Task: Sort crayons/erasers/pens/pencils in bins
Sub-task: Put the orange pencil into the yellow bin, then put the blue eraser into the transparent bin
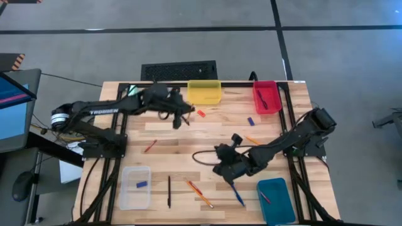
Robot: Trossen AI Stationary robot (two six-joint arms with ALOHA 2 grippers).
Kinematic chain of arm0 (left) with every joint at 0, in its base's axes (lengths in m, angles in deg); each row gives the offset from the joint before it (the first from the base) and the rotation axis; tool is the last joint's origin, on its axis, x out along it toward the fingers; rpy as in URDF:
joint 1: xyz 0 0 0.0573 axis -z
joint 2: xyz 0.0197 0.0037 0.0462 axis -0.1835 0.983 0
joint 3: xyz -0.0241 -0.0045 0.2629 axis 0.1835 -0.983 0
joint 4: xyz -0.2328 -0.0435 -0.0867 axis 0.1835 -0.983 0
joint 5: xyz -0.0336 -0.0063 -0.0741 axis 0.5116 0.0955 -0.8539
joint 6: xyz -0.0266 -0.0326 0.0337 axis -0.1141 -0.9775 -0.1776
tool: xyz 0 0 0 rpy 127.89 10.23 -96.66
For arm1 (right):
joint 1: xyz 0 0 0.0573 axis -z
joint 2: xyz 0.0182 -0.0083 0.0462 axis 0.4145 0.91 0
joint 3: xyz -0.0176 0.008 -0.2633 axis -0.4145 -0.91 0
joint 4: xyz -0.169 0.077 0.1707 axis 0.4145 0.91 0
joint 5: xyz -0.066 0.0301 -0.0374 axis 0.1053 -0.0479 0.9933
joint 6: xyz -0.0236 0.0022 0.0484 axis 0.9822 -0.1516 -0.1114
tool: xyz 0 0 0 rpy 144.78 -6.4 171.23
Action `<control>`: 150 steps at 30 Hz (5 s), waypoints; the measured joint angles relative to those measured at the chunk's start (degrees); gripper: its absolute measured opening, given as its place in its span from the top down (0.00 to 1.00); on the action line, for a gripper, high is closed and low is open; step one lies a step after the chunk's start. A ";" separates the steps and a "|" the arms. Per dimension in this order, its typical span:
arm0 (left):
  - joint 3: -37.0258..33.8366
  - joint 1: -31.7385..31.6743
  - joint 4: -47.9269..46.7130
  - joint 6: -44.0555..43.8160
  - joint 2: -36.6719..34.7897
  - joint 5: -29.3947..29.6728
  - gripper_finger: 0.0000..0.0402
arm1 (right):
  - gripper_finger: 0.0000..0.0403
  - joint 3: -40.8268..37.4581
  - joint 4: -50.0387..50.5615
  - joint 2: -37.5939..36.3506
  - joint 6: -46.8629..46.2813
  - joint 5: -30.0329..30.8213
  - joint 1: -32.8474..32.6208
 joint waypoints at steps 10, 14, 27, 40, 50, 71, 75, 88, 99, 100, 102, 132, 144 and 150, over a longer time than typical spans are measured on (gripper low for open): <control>27.75 -7.03 -21.21 9.20 22.60 2.47 0.97 | 0.98 -12.88 -16.70 -6.82 9.57 2.33 3.43; 35.57 -9.04 -24.22 11.42 29.18 2.68 0.97 | 0.99 -17.61 -24.35 -9.07 13.11 2.24 3.39; 46.05 -15.05 -25.71 15.99 41.86 4.77 0.97 | 0.99 -22.51 -35.57 -10.69 21.80 -0.26 5.13; 46.30 -16.93 -30.28 15.19 44.86 1.17 0.95 | 0.99 -22.51 -36.68 -10.69 24.21 -4.41 8.04; 46.26 -16.73 -29.29 15.06 46.67 0.52 0.95 | 0.99 -22.51 -37.39 -10.65 23.95 -4.40 7.61; 46.17 -16.27 -28.11 17.62 43.87 6.61 0.79 | 0.99 -22.51 -36.41 -10.65 27.37 -5.49 9.64; 46.15 -15.65 -27.16 17.58 40.10 5.26 0.94 | 0.99 -22.51 -36.27 -10.65 28.02 -5.58 9.31; 12.25 -11.21 11.77 8.65 22.47 0.88 1.00 | 1.00 -35.41 -53.46 -10.63 24.79 -9.45 11.09; -19.50 -4.79 46.65 1.82 10.58 1.32 1.00 | 1.00 -36.67 -58.13 -10.63 24.21 -16.24 15.07; -21.17 -4.37 48.74 0.99 10.07 1.10 1.00 | 1.00 -36.66 -58.34 -10.63 23.98 -17.40 15.45; -23.91 -3.39 52.07 0.00 8.76 0.22 1.00 | 0.99 -36.18 -58.08 -10.63 23.91 -19.03 16.02; -34.22 5.92 61.14 -4.91 6.19 0.18 1.00 | 0.99 -30.33 7.07 -25.64 -11.83 -19.87 16.67; -34.21 5.90 61.21 -5.02 6.21 0.44 1.00 | 0.99 -43.26 -8.98 -29.35 -11.10 -24.62 19.66; -34.20 5.92 61.15 -5.47 6.21 0.42 1.00 | 0.92 -44.01 -7.05 -32.07 -17.34 -24.00 26.14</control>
